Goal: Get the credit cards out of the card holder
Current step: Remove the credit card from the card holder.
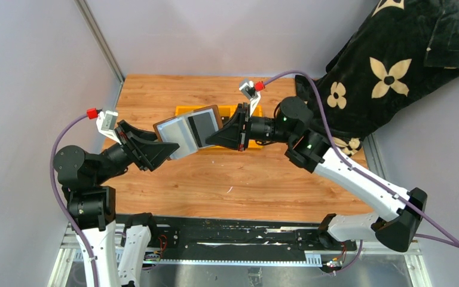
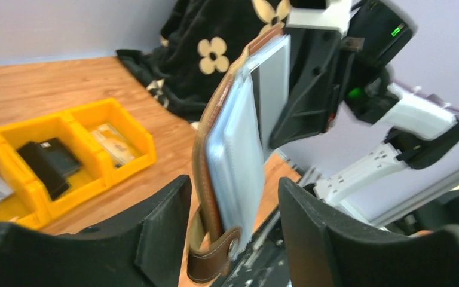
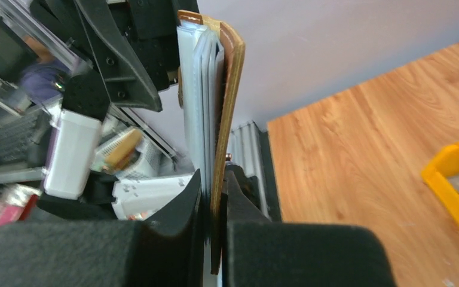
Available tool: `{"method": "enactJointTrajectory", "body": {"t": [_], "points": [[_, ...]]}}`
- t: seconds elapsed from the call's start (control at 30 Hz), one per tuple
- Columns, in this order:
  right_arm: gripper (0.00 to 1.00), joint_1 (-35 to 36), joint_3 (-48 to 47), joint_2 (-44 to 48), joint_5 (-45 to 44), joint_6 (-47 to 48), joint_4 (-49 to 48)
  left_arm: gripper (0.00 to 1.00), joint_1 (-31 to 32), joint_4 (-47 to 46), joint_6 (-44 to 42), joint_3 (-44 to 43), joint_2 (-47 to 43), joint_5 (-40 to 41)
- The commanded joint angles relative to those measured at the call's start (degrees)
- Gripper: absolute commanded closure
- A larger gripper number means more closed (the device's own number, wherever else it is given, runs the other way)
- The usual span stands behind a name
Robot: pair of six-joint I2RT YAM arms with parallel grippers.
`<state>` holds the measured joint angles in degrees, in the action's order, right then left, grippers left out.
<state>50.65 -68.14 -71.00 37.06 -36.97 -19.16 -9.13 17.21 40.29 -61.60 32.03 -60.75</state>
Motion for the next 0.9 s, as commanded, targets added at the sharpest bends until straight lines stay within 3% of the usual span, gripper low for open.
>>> {"method": "enactJointTrajectory", "body": {"t": [0.0,0.13,0.37,0.73,0.87], "points": [[1.0,0.7,-11.7,-0.7,2.9,17.4,27.6,0.38,0.2,6.6,-8.8,-3.2,0.0,2.6],[1.0,0.8,-17.9,-3.6,2.8,25.9,42.3,0.35,0.2,6.0,-10.1,-5.2,0.0,1.2],[1.0,4.4,-28.1,-8.9,4.3,35.8,57.8,0.36,0.2,5.0,-12.9,-4.3,0.4,-2.8],[1.0,9.7,-47.2,-23.6,8.9,44.3,72.6,0.38,0.3,6.3,-13.3,3.2,-0.9,-12.7],[1.0,10.3,-55.5,-28.7,10.0,45.6,77.0,0.45,0.3,6.9,-13.3,4.9,-2.3,-14.9]]}}
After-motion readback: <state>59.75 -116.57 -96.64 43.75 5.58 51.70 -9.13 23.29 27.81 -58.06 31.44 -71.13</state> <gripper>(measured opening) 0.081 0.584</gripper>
